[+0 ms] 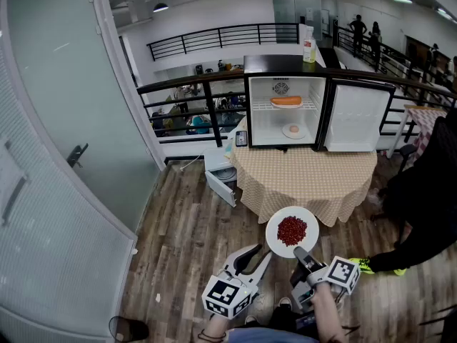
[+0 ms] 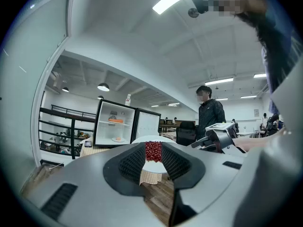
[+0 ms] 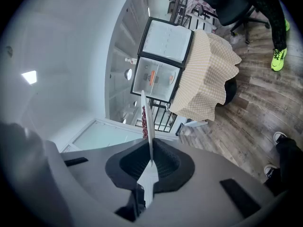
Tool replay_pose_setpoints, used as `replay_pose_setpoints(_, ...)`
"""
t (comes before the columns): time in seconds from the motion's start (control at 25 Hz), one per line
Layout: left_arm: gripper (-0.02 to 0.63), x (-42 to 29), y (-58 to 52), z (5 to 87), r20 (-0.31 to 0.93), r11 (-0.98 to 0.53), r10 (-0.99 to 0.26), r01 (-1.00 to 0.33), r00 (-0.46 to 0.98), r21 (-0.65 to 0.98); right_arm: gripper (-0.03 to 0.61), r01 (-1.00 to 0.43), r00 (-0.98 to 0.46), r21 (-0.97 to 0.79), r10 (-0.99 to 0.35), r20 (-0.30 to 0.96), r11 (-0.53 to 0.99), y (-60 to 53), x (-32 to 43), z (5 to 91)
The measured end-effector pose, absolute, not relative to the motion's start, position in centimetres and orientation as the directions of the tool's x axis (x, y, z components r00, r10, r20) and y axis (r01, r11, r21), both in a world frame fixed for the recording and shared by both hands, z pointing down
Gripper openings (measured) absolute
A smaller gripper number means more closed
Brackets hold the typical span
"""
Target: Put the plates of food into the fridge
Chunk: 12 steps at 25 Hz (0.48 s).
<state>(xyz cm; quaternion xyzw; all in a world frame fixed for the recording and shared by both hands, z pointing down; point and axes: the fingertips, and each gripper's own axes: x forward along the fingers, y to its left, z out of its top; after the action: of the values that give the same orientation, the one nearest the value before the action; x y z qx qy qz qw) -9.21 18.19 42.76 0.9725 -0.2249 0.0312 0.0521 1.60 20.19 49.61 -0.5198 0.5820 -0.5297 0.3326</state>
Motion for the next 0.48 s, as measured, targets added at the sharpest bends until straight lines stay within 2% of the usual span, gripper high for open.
replay_pose_setpoints(0.48, 0.115, -6.5, 16.2, 42.4, 0.075, -0.901, -0.417, -0.423, 0.906, 0.099, 0.025, -0.276, -0.245, -0.953, -0.949, 0.197, -0.127, 18.4, 3.6, 49.8)
